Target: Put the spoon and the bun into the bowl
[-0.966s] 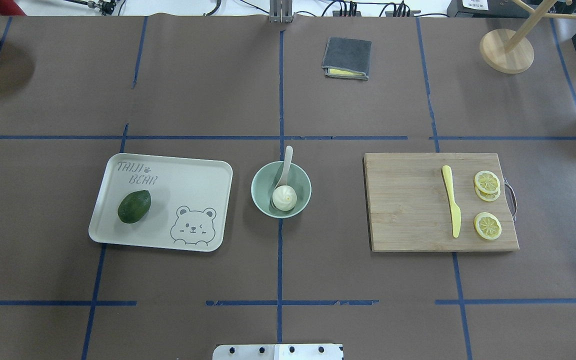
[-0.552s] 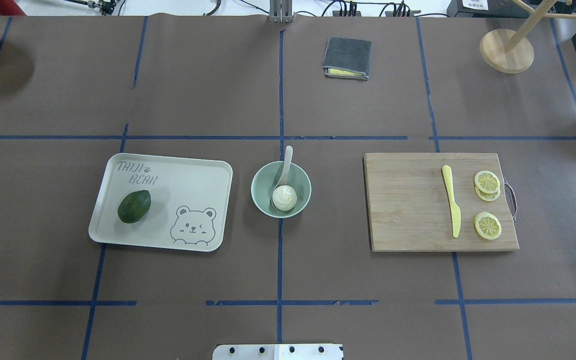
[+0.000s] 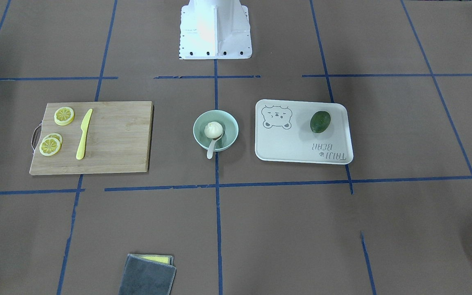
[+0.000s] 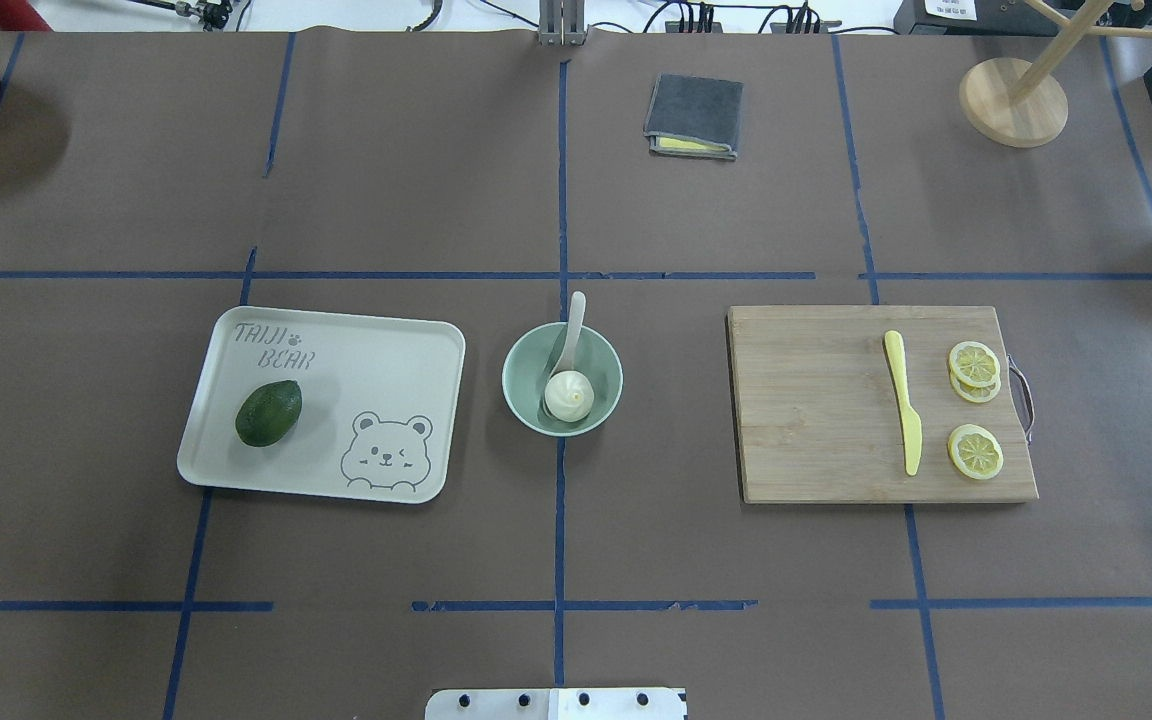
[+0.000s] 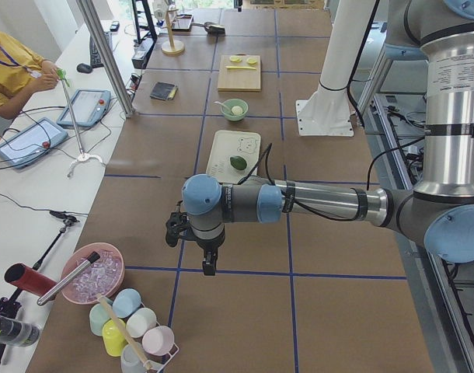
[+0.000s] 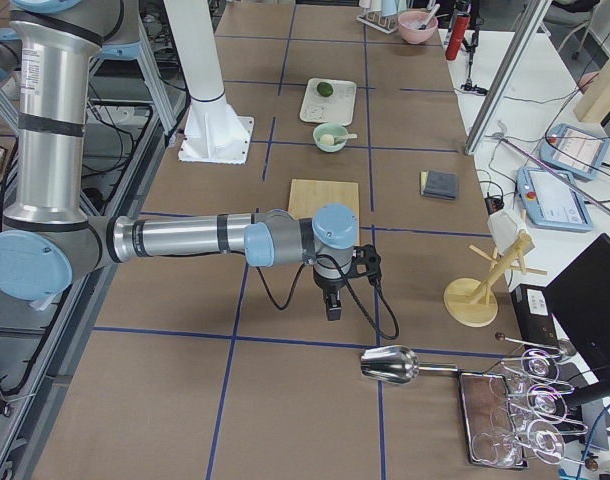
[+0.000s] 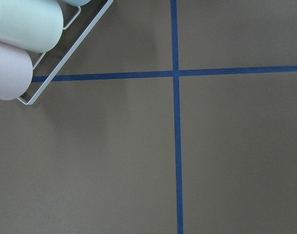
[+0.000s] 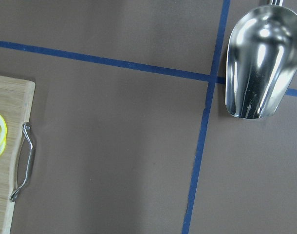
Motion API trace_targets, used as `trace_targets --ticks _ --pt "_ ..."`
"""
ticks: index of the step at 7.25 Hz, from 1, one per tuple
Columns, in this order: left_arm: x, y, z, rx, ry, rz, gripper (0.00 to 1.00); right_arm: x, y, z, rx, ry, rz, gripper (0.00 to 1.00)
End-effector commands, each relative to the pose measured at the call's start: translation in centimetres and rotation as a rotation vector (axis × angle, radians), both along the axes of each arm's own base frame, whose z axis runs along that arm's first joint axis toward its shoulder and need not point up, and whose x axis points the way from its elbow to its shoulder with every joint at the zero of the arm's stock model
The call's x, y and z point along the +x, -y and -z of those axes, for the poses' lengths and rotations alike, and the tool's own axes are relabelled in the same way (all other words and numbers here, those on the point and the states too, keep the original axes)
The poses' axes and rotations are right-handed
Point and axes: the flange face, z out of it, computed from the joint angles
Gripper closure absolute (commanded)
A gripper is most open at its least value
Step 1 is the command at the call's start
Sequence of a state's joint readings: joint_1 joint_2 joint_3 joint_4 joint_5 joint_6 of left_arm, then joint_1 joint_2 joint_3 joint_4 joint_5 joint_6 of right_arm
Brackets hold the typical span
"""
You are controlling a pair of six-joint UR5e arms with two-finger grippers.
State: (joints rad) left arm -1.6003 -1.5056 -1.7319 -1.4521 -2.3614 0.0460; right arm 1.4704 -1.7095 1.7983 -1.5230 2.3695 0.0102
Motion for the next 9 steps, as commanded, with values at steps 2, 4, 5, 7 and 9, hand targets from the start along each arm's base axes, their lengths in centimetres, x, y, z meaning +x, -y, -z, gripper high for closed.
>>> trace_targets --ticks 2,4,5,7,9 --pt "0.1 0.1 0.3 0.019 -0.005 -0.007 0.00 0.1 0.1 -0.2 -0.009 0.009 -0.004 0.00" --pt "0.2 0.4 0.5 0.027 -0.002 -0.009 0.00 -0.5 0.2 -0.9 -0.060 0.100 0.009 0.00" --pt "0.2 0.4 0.4 0.025 -0.003 -0.009 0.00 -0.5 0.4 -0.2 -0.041 0.082 0.007 0.00" --pt "0.2 0.4 0.5 0.028 -0.003 -0.009 0.00 -0.2 1.2 0.0 -0.026 0.051 0.003 0.00" --pt "0.1 0.4 0.0 0.020 0.003 -0.010 0.00 -0.1 1.3 0.0 -0.022 0.044 0.003 0.00"
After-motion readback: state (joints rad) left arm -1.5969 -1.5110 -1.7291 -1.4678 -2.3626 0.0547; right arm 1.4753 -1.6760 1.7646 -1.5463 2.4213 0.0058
